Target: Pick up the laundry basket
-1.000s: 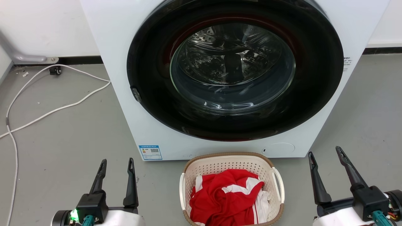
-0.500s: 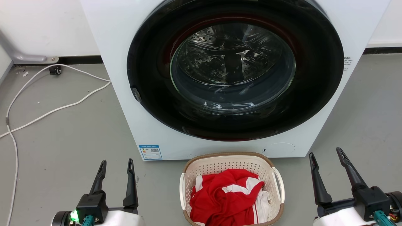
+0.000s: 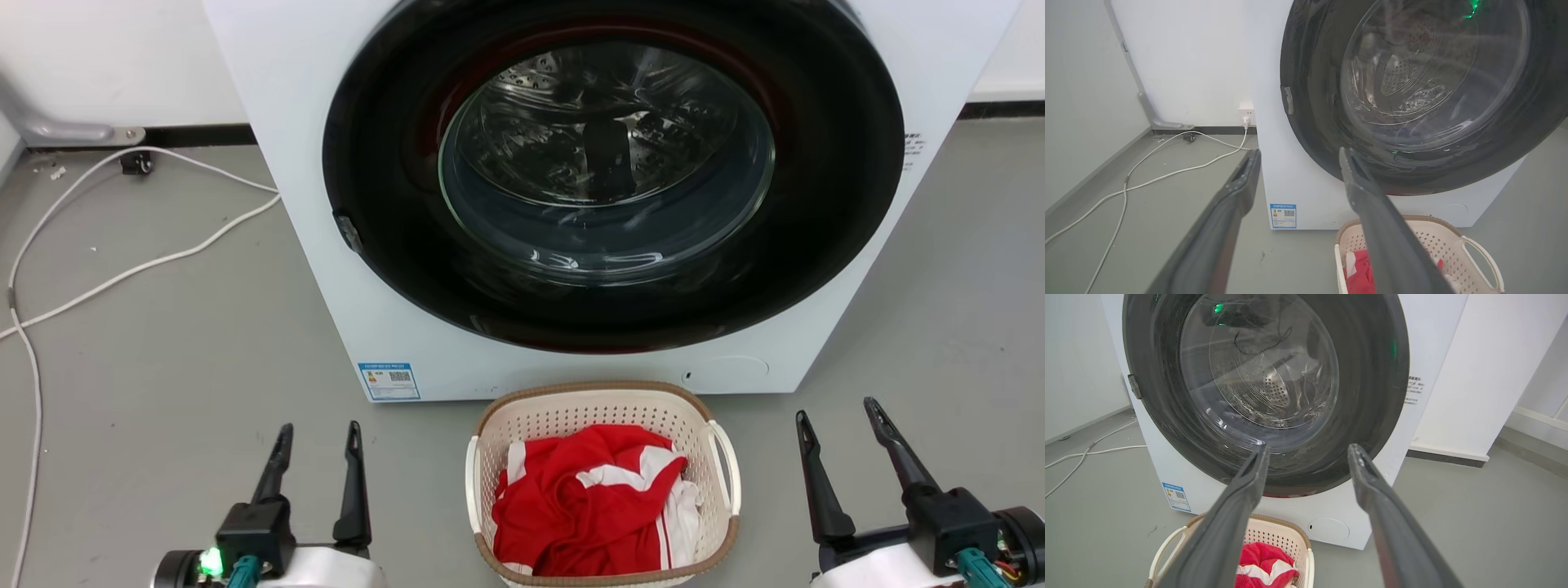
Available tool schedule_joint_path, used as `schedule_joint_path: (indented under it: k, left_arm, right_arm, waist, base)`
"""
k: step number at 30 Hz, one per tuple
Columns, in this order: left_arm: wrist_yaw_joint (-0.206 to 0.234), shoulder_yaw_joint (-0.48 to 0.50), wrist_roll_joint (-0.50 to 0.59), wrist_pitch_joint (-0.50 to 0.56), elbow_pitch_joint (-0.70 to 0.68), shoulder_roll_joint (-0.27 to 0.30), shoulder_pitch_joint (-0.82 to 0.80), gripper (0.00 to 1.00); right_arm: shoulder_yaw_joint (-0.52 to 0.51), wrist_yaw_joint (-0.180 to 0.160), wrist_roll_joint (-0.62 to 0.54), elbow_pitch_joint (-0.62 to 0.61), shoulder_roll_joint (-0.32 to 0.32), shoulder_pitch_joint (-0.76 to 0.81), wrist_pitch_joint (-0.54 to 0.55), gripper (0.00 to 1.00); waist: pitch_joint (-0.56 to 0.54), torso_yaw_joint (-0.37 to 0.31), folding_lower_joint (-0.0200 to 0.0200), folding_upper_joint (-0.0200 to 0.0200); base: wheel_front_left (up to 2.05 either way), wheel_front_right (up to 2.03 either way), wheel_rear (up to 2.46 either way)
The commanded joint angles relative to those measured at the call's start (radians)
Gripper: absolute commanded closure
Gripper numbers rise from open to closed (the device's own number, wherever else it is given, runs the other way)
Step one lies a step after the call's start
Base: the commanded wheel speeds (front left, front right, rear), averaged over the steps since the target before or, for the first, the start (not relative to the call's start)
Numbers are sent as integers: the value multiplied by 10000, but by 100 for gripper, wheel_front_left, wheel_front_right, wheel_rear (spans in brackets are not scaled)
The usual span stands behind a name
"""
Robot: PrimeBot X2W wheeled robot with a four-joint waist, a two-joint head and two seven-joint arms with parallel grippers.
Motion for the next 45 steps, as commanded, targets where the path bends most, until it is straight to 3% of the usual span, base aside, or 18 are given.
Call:
schedule_joint_path:
  k: [1, 20, 36, 45]
  left_arm:
    - [-39, -87, -65, -28, 274, 23, -273, 0]
    - [-665, -1247, -308, -28, 4210, 22, -3508, 0]
    - [-1063, -1395, -172, -26, 7912, 122, -6397, 0]
    - [-1182, -1520, -154, -26, 9035, 100, -7492, 0]
  right_arm:
    - [-41, -5, -62, 180, -19, -244, -21, 0]
    - [215, -5, -1111, 3133, -13, -2981, -20, 0]
    - [764, -5, -1527, 6713, -151, -5931, -21, 0]
    - [723, -5, -1751, 8192, -303, -7221, -21, 0]
  waist:
    - [195, -37, 0, 0]
    - [2904, -596, 0, 0]
    - [5181, -764, 0, 0]
    - [6208, -730, 0, 0]
  base:
    - [0, 0, 0]
    - [0, 0, 0]
    - [0, 0, 0]
    - [0, 0, 0]
